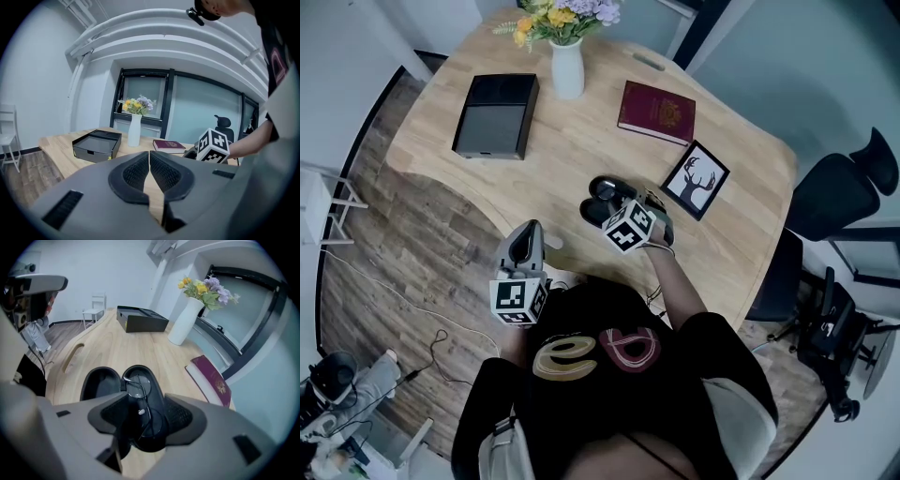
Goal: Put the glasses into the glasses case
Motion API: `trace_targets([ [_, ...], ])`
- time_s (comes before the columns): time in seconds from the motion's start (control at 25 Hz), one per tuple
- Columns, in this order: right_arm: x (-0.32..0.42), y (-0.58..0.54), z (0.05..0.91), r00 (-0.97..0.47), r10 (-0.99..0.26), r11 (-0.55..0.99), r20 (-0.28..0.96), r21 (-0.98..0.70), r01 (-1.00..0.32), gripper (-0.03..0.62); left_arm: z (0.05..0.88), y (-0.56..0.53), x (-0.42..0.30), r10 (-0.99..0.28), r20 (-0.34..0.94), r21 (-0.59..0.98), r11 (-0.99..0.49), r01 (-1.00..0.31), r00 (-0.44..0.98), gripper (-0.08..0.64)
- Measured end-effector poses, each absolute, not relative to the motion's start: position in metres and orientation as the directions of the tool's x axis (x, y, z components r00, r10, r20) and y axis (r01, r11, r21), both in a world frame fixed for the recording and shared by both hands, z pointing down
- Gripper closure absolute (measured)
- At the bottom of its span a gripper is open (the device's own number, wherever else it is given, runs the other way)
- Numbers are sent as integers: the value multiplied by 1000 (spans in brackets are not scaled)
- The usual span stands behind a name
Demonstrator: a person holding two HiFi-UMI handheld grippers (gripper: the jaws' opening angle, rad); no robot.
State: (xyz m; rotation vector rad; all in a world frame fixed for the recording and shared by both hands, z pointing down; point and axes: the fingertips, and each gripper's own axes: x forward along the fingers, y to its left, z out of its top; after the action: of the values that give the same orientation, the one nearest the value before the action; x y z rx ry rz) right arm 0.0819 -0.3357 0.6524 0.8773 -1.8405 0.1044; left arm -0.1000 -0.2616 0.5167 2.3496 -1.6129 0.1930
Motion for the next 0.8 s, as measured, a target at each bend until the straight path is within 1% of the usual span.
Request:
trace_targets([
  [0.12,80,-331,639,-230,-523,703,821,263,-661,325,515,-260,-97,-885,259,162,-356,-920,387,541],
  [0.2,78,-328,626,-262,-540,682,800,233,-694,313,513,-259,-95,-881,251,169,-369,-914,402,541],
  [0.32,77,-323,610,-286,-559,657,779,205,-726,311,510,-258,-91,-869,239,173,-402,-899,434,541],
  [0.48,77,-307,590,-340,-574,620,745,124,-775,311,505,-255,-82,-851,220,185,-444,-877,477,541],
  [0.68,86,-292,557,-336,-665,557,667,143,-818,311,499,-249,-74,-822,201,205,-496,-844,533,541],
  [0.8,89,-282,540,-341,-709,507,617,110,-855,311,498,-243,-70,-806,201,213,-518,-828,557,541],
])
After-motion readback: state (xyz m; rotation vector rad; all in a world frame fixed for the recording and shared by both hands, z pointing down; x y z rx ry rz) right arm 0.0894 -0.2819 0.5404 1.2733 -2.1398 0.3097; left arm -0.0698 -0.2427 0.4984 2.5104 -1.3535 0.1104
